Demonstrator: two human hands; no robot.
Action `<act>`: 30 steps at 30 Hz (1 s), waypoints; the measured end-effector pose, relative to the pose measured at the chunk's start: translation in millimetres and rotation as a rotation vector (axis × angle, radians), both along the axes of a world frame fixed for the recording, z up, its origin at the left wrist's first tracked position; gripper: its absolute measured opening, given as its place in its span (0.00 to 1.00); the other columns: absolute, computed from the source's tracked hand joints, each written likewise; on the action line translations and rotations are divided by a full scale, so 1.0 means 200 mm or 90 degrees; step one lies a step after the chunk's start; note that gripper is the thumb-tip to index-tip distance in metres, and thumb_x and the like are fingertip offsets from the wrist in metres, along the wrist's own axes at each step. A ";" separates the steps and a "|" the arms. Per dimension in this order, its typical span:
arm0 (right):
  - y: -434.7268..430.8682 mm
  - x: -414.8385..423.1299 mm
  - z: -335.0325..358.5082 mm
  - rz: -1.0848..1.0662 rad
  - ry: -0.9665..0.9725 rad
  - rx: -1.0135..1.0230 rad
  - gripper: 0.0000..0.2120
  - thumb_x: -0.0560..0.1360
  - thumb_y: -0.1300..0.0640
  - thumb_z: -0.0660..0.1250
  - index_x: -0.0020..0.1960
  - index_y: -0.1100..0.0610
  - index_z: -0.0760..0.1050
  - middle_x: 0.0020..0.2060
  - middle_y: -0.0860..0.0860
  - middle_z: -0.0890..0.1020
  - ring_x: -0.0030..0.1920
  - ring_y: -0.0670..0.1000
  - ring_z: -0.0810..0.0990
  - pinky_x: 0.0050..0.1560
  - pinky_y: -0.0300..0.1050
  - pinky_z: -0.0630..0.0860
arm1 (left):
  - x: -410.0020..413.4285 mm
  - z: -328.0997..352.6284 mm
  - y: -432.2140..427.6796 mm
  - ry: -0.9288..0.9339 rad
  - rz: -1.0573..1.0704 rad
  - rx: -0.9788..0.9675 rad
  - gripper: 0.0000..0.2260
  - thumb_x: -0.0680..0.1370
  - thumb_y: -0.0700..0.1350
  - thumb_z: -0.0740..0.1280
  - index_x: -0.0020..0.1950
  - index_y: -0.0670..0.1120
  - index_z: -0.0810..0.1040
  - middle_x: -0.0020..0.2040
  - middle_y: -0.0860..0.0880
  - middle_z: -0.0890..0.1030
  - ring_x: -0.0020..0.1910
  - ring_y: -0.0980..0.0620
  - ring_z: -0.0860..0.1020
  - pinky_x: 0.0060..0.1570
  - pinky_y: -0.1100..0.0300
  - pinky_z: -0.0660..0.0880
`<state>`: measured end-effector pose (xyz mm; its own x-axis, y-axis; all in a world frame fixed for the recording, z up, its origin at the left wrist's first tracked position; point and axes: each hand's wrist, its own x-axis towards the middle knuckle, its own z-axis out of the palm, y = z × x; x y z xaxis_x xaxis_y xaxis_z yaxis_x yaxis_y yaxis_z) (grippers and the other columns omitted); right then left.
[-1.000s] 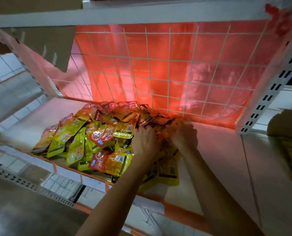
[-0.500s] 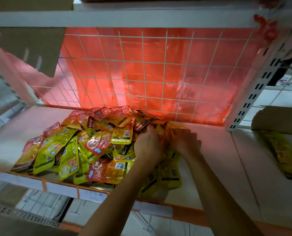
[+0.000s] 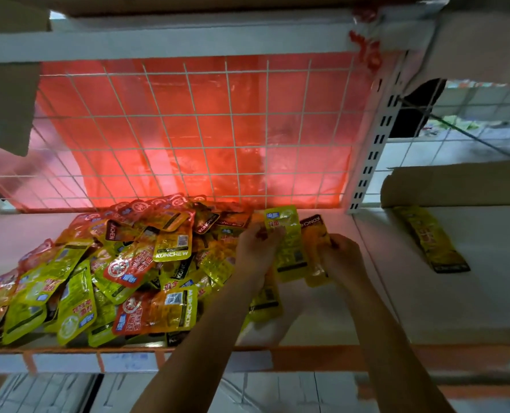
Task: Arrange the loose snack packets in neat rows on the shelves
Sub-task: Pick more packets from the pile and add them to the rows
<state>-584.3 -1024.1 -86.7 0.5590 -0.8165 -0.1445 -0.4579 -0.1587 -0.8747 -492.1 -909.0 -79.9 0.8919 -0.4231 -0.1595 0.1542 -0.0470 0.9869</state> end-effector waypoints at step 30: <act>-0.85 -0.95 0.10 -0.094 -0.346 0.208 0.06 0.74 0.63 0.69 0.46 0.54 0.76 0.38 0.52 0.83 0.36 0.52 0.81 0.36 0.47 0.75 | -0.72 0.04 -0.82 0.429 -0.245 -0.256 0.15 0.75 0.50 0.61 0.56 0.42 0.76 0.47 0.43 0.82 0.39 0.50 0.80 0.43 0.56 0.76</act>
<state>-775.1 -1193.4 -66.7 0.5075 -0.8523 -0.1268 0.0662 0.1853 -0.9804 -637.0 -1072.1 -71.9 0.4446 -0.8135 -0.3750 0.7562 0.1164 0.6440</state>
